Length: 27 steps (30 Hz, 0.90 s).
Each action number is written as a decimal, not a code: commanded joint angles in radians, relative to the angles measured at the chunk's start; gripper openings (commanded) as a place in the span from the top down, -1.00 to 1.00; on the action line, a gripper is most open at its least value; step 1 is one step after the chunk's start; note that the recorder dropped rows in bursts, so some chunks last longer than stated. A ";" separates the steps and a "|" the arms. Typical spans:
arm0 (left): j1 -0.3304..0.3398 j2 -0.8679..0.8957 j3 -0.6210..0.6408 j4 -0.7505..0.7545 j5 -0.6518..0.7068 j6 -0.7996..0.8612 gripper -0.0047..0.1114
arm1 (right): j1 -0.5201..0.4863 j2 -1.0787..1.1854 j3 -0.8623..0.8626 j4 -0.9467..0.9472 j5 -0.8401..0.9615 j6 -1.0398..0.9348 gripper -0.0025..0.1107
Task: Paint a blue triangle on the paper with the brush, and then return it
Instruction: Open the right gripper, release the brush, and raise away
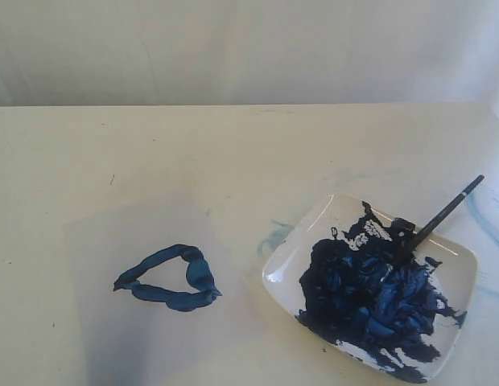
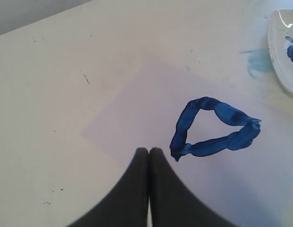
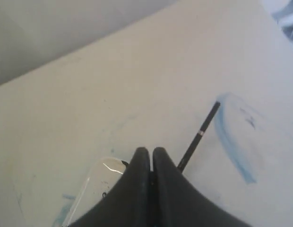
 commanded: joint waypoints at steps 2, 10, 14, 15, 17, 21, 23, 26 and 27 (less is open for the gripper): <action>-0.006 -0.006 0.006 -0.013 0.004 0.000 0.92 | -0.008 -0.235 0.038 -0.053 -0.057 -0.058 0.96; -0.006 -0.006 0.006 -0.013 0.004 0.000 0.92 | -0.008 -0.442 0.051 -0.103 -0.045 -0.075 0.96; -0.006 -0.008 0.006 -0.013 0.004 0.000 0.92 | -0.008 -0.561 0.051 -0.098 -0.095 -0.085 0.96; -0.006 -0.008 0.006 -0.013 0.004 0.000 0.92 | -0.008 -0.586 0.051 -0.097 -0.104 -0.085 0.96; -0.006 -0.008 0.006 -0.013 0.004 0.000 0.92 | -0.008 -0.631 0.051 -0.094 -0.103 -0.085 0.96; -0.006 -0.010 0.006 -0.013 0.004 0.000 0.92 | 0.084 -0.652 0.051 -0.094 -0.095 -0.088 0.96; -0.006 -0.014 0.006 -0.013 0.004 0.000 0.92 | 0.121 -0.650 0.051 -0.108 -0.085 -0.113 0.96; -0.006 -0.043 0.006 -0.013 0.004 0.000 0.92 | 0.153 -0.652 0.051 -0.173 -0.040 -0.119 0.96; -0.006 -0.056 0.006 -0.013 0.004 0.000 0.92 | 0.163 -0.652 0.051 -0.191 -0.021 -0.119 0.96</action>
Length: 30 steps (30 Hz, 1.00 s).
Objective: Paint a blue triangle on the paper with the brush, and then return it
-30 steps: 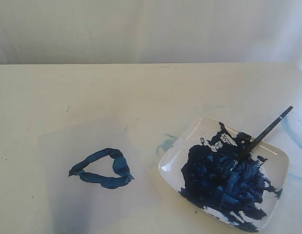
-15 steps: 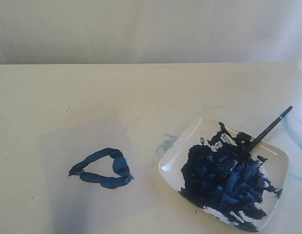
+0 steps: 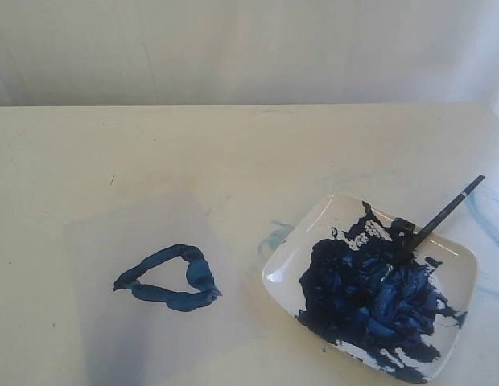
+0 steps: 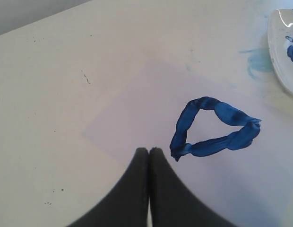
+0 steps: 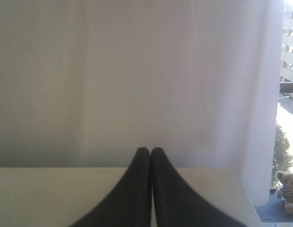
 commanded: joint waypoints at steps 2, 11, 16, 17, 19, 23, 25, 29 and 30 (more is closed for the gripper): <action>-0.006 -0.067 0.002 -0.013 0.005 -0.002 0.92 | 0.059 -0.002 0.003 -0.101 0.078 -0.019 0.96; -0.006 -0.237 0.002 -0.013 0.005 -0.002 0.92 | 0.077 -0.002 0.003 -0.095 0.125 -0.019 0.96; -0.006 -0.322 0.002 -0.013 0.005 -0.002 0.92 | 0.077 -0.002 0.003 -0.095 0.125 -0.019 0.96; -0.009 -0.343 0.002 -0.013 0.005 -0.002 0.92 | 0.077 -0.002 0.003 -0.095 0.125 -0.019 0.96; -0.024 -0.386 0.002 -0.013 0.005 -0.002 0.92 | 0.077 -0.002 0.003 -0.095 0.125 -0.019 0.96; -0.056 -0.472 0.002 -0.013 0.005 -0.002 0.92 | 0.077 -0.002 0.003 -0.095 0.125 -0.019 0.96; -0.066 -0.520 0.002 -0.013 0.005 -0.002 0.92 | 0.077 -0.002 0.003 -0.095 0.125 -0.019 0.96; -0.061 -0.600 0.002 -0.013 0.005 -0.002 0.92 | 0.077 -0.002 0.003 -0.095 0.125 -0.019 0.96; -0.057 -0.620 0.002 -0.013 0.005 -0.002 0.92 | 0.077 -0.002 0.003 -0.095 0.125 -0.019 0.96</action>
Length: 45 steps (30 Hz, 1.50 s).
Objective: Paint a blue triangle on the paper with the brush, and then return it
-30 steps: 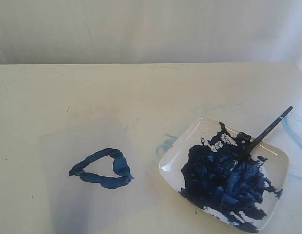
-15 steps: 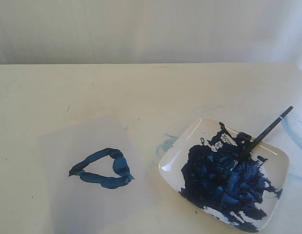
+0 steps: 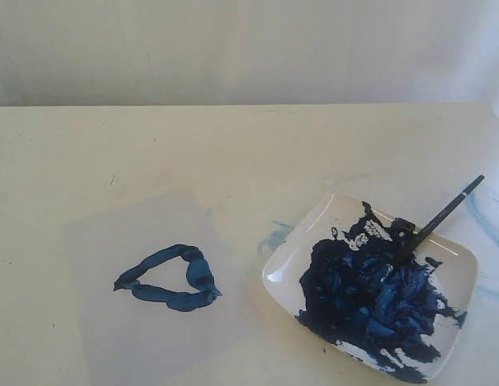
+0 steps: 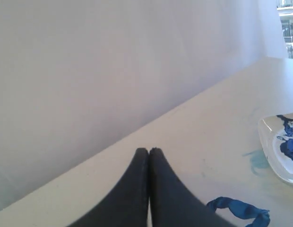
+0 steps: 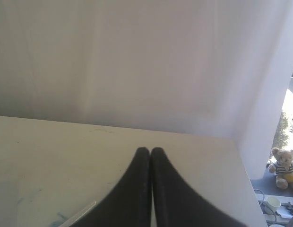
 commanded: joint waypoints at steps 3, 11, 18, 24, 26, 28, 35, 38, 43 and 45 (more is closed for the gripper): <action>0.009 -0.094 0.002 -0.013 0.005 -0.002 0.92 | 0.003 -0.002 0.003 -0.006 -0.003 -0.008 0.96; 0.054 -0.094 0.000 -0.019 0.005 -0.002 0.92 | 0.003 -0.002 0.003 -0.006 0.002 -0.008 0.96; 0.054 -0.094 0.000 -0.019 0.005 -0.002 0.92 | 0.003 -0.002 0.003 -0.006 0.002 -0.008 0.96; 0.054 -0.094 0.000 -0.019 0.005 -0.002 0.92 | 0.003 -0.002 0.003 -0.006 0.002 -0.008 0.96; 0.054 -0.094 0.000 -0.010 0.005 0.009 0.92 | 0.003 -0.002 0.003 -0.006 0.002 -0.008 0.96; 0.054 -0.094 0.026 0.007 0.005 -0.057 0.92 | 0.003 -0.002 0.003 -0.006 0.002 -0.008 0.96; 0.054 -0.094 0.311 0.500 -0.186 -0.850 0.92 | 0.003 -0.002 0.003 -0.006 0.002 -0.008 0.96; 0.054 -0.094 0.407 0.509 -0.221 -0.848 0.92 | 0.003 -0.002 0.003 -0.006 0.002 -0.008 0.96; 0.054 -0.094 0.479 0.511 -0.176 -0.846 0.92 | 0.003 -0.002 0.003 -0.006 0.002 -0.008 0.96; 0.054 -0.094 0.479 0.527 -0.125 -0.839 0.92 | 0.003 -0.002 0.003 -0.006 0.002 -0.008 0.96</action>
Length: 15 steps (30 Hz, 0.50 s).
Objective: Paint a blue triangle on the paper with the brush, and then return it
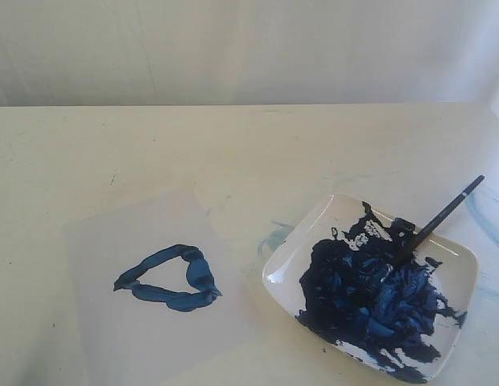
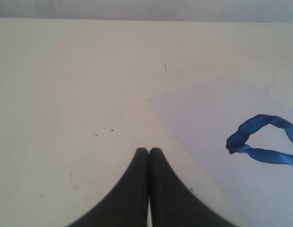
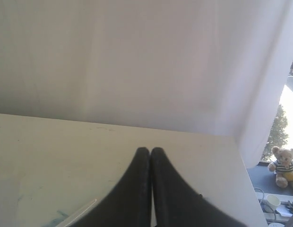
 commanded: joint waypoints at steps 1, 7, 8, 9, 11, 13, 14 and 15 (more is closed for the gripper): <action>-0.001 -0.005 0.007 0.014 0.074 -0.002 0.92 | 0.003 -0.002 0.003 -0.006 -0.005 -0.006 0.96; -0.001 -0.005 0.007 0.014 0.074 -0.005 0.92 | 0.003 -0.002 0.003 -0.006 -0.005 -0.006 0.96; -0.001 -0.005 0.007 0.014 0.074 -0.005 0.92 | 0.003 -0.002 0.003 -0.006 -0.005 -0.006 0.96; 0.002 -0.005 0.007 0.014 0.074 -0.008 0.92 | 0.003 -0.002 0.003 -0.006 -0.005 -0.006 0.96; 0.013 -0.005 0.007 0.014 0.074 -0.013 0.92 | 0.003 -0.002 0.003 -0.006 -0.005 -0.006 0.96; 0.034 -0.005 0.007 0.014 0.070 -0.011 0.92 | 0.003 -0.002 0.003 -0.006 -0.005 -0.006 0.96; 0.045 -0.005 0.007 0.014 0.070 -0.010 0.92 | 0.003 -0.002 0.003 -0.006 -0.005 -0.006 0.96; 0.053 -0.005 0.007 0.014 0.070 -0.010 0.92 | 0.003 -0.002 0.003 -0.006 -0.005 -0.006 0.96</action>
